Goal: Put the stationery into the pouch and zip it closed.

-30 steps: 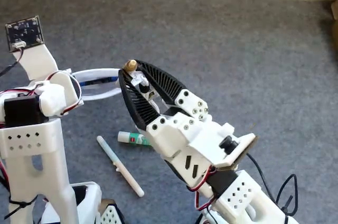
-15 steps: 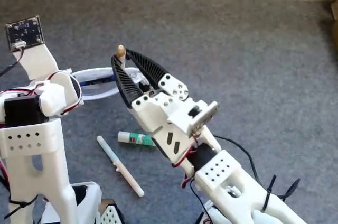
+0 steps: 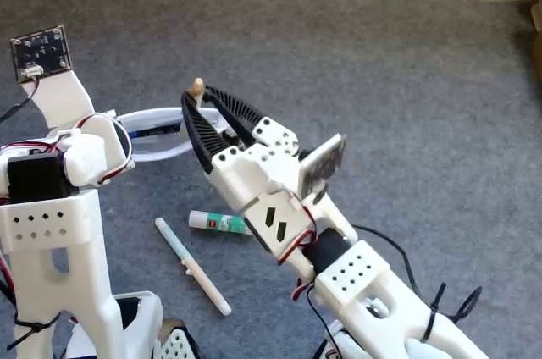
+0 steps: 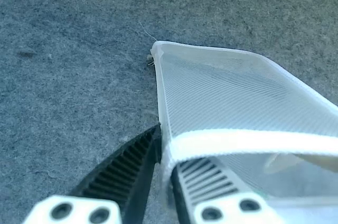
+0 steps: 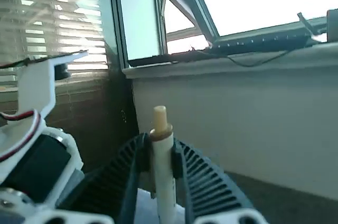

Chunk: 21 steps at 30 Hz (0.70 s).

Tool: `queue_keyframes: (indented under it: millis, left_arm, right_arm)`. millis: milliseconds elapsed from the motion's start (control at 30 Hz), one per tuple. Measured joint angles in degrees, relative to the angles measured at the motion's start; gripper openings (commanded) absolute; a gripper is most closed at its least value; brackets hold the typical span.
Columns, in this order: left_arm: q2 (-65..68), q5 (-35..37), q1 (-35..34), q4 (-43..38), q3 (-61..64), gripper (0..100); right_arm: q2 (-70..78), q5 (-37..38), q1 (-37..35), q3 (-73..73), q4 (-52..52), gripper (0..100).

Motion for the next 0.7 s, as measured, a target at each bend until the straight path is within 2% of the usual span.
queue_keyframes:
  millis: [167, 300, 600, 700]
  left_arm:
    - [0.0, 0.0, 0.0, 0.0, 0.0, 1]
    - [0.0, 0.0, 0.0, 0.0, 0.0, 1]
    - [0.0, 0.0, 0.0, 0.0, 0.0, 1]
    - [0.0, 0.0, 0.0, 0.0, 0.0, 1]
  right_arm:
    - [-4.92, -2.73, 0.26, 0.09, 13.19, 15.6]
    - [-6.51, -2.73, 0.26, 0.09, 18.73, 15.6]
    - [-6.77, -2.73, 0.26, 0.09, 19.52, 15.6]
    - [-6.77, -2.73, 0.26, -3.16, 23.82, 15.6]
